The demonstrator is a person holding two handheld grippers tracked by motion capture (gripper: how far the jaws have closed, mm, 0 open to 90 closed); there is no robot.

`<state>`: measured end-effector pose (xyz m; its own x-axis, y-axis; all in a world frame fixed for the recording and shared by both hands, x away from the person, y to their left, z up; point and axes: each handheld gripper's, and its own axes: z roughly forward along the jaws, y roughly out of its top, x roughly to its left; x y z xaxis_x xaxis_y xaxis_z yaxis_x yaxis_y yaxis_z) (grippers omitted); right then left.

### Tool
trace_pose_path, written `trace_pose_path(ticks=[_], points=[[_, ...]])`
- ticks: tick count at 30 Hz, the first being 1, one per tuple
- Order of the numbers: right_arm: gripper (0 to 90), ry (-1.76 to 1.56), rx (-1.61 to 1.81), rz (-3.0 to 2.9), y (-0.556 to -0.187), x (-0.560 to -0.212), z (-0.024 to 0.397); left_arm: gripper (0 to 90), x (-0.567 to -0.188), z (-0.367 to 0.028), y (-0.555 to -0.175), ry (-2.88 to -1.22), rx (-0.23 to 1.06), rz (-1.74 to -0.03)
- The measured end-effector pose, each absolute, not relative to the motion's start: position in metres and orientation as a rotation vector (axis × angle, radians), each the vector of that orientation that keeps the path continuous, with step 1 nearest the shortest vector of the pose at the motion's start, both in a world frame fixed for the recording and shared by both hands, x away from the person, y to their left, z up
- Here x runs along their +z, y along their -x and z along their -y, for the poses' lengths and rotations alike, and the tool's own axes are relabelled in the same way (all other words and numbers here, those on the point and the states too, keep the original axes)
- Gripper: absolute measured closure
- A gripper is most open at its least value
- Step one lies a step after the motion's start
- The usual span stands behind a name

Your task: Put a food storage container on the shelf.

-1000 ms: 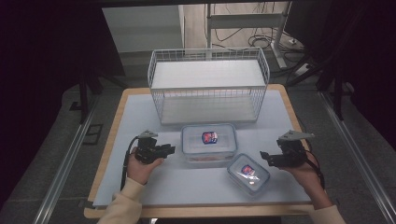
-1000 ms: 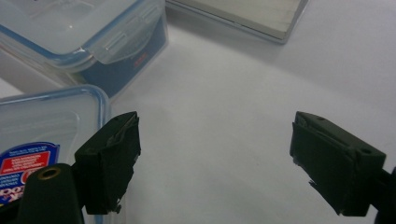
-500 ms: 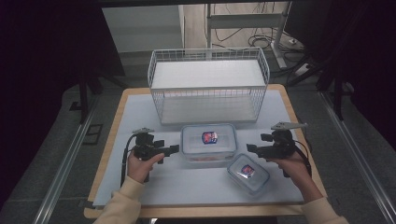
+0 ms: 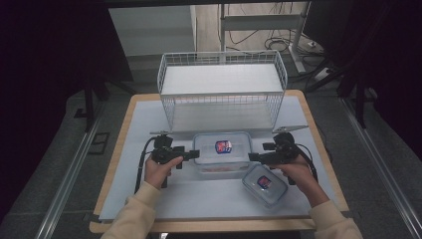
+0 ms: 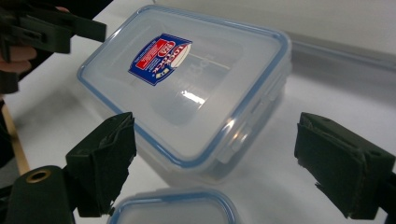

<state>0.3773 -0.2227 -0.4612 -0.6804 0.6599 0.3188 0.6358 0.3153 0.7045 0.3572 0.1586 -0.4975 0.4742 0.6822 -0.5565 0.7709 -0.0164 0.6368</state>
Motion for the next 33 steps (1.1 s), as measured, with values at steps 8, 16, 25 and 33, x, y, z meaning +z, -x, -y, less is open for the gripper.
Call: trace_pose_path(ticks=[8,16,25,33], points=[[10.1,-1.369,1.361,-2.561,-0.399,-0.472,0.218,16.7,-0.51,-0.148,-0.373,-1.747,-0.186,-1.246],[11.9,-1.433,1.359,-2.587,-0.413,-0.486,0.213,20.1,-0.517,-0.145,-0.375,-1.759,-0.229,-1.237],[19.6,-1.453,1.377,-2.672,-0.423,-0.494,0.208,23.7,-0.522,-0.148,-0.375,-1.711,-0.291,-1.24],[22.1,-1.544,1.402,-2.717,-0.427,-0.498,0.209,21.0,-0.525,-0.147,-0.376,-1.701,-0.321,-1.249]])
